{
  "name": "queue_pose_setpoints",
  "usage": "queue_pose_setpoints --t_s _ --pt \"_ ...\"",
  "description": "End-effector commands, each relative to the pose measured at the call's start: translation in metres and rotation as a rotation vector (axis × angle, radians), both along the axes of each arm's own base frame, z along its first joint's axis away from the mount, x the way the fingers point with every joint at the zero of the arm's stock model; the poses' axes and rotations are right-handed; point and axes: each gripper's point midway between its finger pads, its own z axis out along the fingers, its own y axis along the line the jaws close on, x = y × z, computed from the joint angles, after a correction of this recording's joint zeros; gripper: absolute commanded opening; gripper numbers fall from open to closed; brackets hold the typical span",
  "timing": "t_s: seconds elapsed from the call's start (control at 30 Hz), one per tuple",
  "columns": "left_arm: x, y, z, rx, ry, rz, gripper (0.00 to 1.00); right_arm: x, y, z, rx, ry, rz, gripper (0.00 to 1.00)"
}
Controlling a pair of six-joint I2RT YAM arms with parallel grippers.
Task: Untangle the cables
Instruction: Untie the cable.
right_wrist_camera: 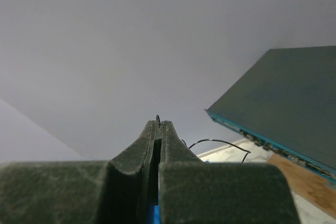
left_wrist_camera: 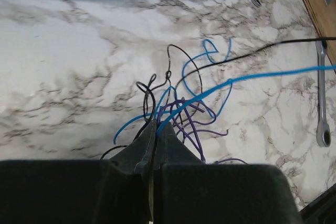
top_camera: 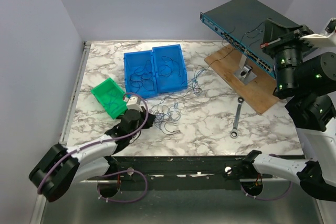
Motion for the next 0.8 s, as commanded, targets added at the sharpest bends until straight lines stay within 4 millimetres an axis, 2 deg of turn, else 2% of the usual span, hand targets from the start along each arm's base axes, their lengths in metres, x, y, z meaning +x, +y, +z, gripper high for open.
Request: queue_pose_setpoints --t_s 0.0,0.1,0.2,0.37,0.43,0.5,0.63,0.67,0.73,0.77 --pt "-0.007 0.051 -0.022 0.018 0.056 0.199 0.00 -0.025 -0.066 0.016 0.094 -0.041 -0.253 0.01" --pt "-0.007 0.069 -0.028 -0.001 0.096 0.281 0.00 -0.035 -0.085 0.011 0.105 -0.032 -0.330 0.01" --pt "-0.007 0.079 -0.031 -0.061 0.112 0.335 0.00 -0.041 -0.098 0.005 0.112 -0.016 -0.385 0.01" --pt "-0.006 0.081 -0.025 -0.084 0.088 0.345 0.00 -0.052 -0.110 0.002 0.126 -0.025 -0.403 0.01" --pt "-0.002 0.062 -0.007 -0.072 0.013 0.212 0.00 -0.049 -0.095 0.001 0.073 -0.040 -0.317 0.01" --pt "-0.003 0.047 0.009 -0.045 -0.030 0.124 0.00 -0.038 -0.069 -0.007 0.019 -0.011 -0.211 0.01" --pt "0.000 0.042 0.034 0.042 -0.091 0.101 0.01 -0.018 -0.032 -0.030 -0.077 0.073 -0.092 0.01" --pt "0.000 0.040 0.040 0.060 -0.100 0.084 0.14 -0.014 -0.023 -0.035 -0.092 0.081 -0.062 0.01" --pt "0.000 0.036 0.051 0.094 -0.110 0.044 0.51 -0.009 -0.005 -0.045 -0.102 0.097 0.008 0.01" --pt "0.000 0.033 0.058 0.099 -0.123 0.021 0.62 -0.007 0.005 -0.050 -0.113 0.099 0.053 0.01"
